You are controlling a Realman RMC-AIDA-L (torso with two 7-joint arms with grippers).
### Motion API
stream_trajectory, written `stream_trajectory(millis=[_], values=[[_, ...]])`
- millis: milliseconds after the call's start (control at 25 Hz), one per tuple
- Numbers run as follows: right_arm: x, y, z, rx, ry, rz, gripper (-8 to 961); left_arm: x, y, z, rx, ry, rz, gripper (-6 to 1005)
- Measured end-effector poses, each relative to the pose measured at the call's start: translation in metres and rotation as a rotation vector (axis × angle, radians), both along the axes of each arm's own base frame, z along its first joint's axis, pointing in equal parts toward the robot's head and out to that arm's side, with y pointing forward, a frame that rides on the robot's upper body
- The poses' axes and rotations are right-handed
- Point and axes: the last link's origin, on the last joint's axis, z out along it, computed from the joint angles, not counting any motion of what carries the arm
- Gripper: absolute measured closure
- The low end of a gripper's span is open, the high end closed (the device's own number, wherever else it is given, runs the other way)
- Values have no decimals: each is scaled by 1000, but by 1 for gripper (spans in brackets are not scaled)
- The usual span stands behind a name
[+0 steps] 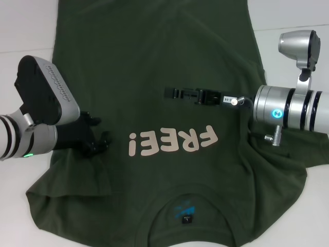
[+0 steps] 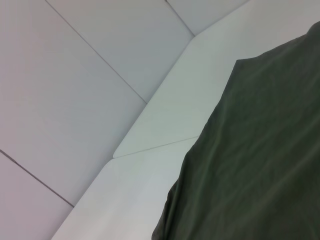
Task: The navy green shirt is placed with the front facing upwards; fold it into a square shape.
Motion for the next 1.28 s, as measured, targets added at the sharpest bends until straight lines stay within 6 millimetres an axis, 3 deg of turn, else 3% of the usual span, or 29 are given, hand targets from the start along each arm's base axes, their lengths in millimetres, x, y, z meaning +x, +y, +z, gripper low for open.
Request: stream_trajectory(millis=[240, 1200, 1280], values=[[-1, 0, 0, 0, 1, 3, 72, 1, 3, 0, 10, 7, -6, 448], [0, 0, 1, 2, 10, 0, 77, 0, 3, -5, 17, 57, -36, 445], [0, 0, 1, 2, 10, 1, 77, 1, 3, -4, 17, 55, -37, 499]])
